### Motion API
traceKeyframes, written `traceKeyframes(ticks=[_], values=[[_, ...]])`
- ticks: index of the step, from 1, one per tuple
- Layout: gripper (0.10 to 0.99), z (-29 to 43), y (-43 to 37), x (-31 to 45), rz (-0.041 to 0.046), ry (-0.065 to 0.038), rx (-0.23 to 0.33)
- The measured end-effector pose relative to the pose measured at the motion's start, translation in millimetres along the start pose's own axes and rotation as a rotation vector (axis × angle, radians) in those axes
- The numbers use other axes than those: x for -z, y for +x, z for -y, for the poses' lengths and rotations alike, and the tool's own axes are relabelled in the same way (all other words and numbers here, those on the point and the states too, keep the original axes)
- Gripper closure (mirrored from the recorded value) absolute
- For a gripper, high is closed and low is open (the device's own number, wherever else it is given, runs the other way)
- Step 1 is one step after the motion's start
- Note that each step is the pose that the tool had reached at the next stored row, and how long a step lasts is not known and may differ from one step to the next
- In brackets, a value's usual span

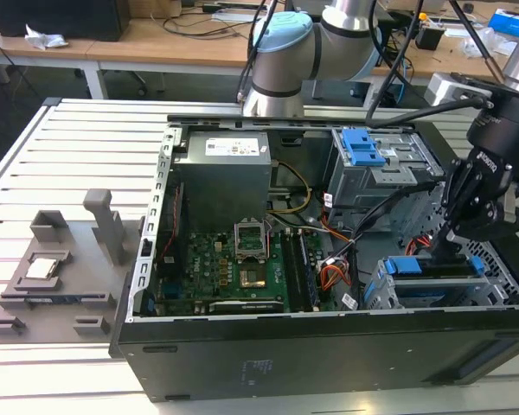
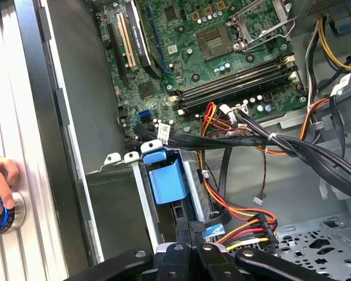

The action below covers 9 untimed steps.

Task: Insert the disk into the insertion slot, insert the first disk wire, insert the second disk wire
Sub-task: 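Insert the second disk wire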

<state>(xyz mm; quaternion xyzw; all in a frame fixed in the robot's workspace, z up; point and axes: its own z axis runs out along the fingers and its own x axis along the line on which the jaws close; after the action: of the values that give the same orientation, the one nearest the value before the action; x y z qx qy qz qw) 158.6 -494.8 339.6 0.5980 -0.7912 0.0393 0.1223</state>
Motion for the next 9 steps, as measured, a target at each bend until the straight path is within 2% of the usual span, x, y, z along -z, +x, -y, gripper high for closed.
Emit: traceKeyframes(ticks=[3,4,5,6,9], values=[[0.984,-0.1,0.2,1.0,0.0006,0.000,0.000],[0.984,-0.1,0.3,1.2,0.0039,-0.001,0.001],[0.984,-0.1,0.2,1.1,0.0118,-0.003,0.002],[0.984,-0.1,0.1,0.8,0.0159,-0.004,0.003],[0.984,0.0,0.0,-0.3,0.0205,-0.006,0.003]])
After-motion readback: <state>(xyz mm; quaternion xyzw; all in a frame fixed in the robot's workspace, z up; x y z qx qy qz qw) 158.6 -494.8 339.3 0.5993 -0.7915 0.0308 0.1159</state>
